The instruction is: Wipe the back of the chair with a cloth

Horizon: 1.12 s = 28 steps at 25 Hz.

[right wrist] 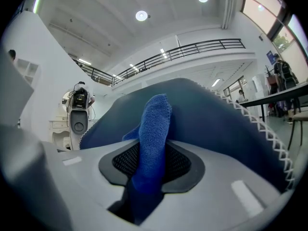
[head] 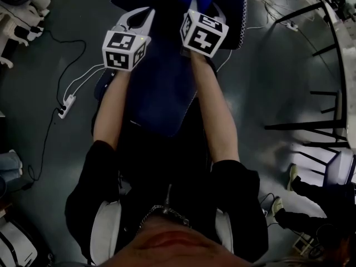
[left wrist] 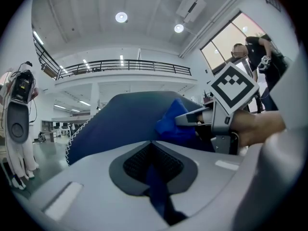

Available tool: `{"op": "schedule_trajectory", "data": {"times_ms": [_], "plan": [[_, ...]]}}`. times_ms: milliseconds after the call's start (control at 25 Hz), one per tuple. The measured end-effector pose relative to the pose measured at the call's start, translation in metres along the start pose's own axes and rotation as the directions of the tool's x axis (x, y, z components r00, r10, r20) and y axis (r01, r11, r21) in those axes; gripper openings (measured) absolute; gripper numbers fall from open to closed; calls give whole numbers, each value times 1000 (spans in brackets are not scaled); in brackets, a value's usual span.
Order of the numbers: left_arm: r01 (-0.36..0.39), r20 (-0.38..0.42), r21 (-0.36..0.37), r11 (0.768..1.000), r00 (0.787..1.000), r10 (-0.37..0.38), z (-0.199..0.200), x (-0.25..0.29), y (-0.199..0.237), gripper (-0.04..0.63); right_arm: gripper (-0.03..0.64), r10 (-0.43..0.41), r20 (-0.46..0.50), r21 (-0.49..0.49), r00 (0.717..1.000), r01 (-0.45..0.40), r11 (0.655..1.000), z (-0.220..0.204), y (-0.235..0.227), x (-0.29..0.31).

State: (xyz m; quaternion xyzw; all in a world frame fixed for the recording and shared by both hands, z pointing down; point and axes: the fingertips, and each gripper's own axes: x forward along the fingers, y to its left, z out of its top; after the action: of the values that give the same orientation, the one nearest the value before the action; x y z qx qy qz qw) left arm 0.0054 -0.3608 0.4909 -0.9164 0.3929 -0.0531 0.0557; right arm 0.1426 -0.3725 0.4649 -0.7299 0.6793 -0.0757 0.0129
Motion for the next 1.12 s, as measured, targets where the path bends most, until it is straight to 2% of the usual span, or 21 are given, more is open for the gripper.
{"op": "schedule_trajectory", "data": {"times_ms": [400, 640, 840, 1000, 1120], "plan": [[92, 13, 15, 996, 996, -92, 11, 27, -54, 9, 135, -82, 38, 37, 996, 80, 996, 3, -45, -40], [102, 3, 24, 994, 995, -102, 10, 33, -69, 9, 135, -103, 78, 43, 992, 99, 994, 5, -61, -64], [66, -13, 22, 998, 998, -66, 3, 23, -44, 9, 135, 14, 141, -2, 990, -13, 1000, 20, -21, -69], [-15, -20, 50, 999, 1000, 16, 2, 5, -6, 9, 135, 134, 143, -35, 981, -130, 991, 29, 24, -58], [-76, -32, 54, 996, 996, 77, -4, -11, 25, 9, 135, 233, 127, -79, 964, -224, 971, 30, 62, -47]]}}
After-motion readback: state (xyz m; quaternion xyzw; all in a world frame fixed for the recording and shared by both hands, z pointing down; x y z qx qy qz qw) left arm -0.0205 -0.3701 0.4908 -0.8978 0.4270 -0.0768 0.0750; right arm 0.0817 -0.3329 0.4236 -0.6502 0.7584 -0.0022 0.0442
